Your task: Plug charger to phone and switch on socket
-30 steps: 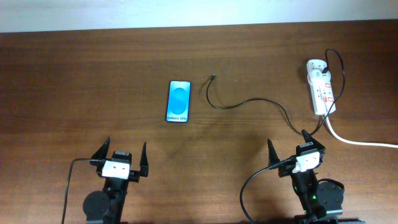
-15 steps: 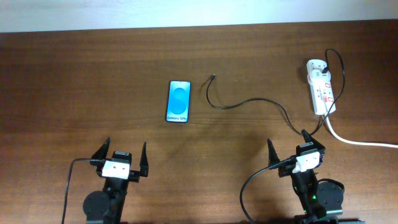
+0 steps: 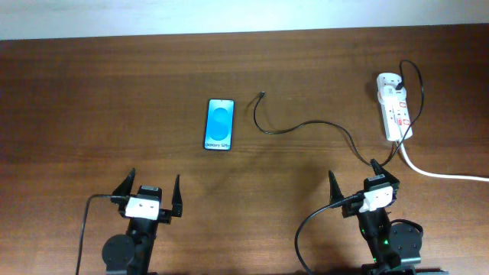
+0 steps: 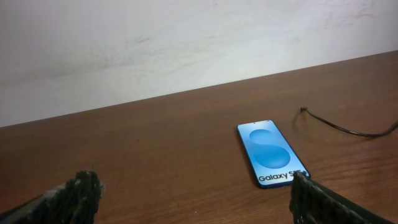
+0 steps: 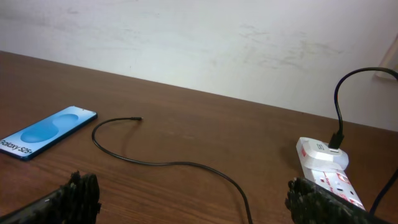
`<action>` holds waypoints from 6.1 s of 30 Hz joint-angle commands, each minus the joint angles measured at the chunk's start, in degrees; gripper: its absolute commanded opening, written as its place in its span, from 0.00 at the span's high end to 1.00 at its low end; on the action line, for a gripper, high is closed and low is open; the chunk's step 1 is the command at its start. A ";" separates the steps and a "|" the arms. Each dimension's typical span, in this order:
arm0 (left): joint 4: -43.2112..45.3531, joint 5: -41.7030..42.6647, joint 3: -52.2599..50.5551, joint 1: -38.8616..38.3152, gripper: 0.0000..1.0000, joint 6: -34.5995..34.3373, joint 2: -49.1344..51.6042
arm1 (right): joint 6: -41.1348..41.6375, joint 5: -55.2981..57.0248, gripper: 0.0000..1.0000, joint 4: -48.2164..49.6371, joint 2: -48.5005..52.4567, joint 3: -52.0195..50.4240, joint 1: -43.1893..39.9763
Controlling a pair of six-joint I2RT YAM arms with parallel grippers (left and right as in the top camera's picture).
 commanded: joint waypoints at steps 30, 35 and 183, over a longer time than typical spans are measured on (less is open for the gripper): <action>0.57 -1.31 -0.11 0.31 0.01 0.94 -0.44 | 0.57 0.11 0.02 -0.26 -0.42 -0.31 0.37; 0.52 -1.27 -0.11 0.31 0.01 0.92 -0.44 | 0.57 0.11 0.01 -0.26 -0.42 -0.31 0.37; -51.58 -8.41 104.45 -19.28 0.12 -24.48 134.27 | 0.57 0.11 0.02 -0.26 -0.42 -0.31 0.37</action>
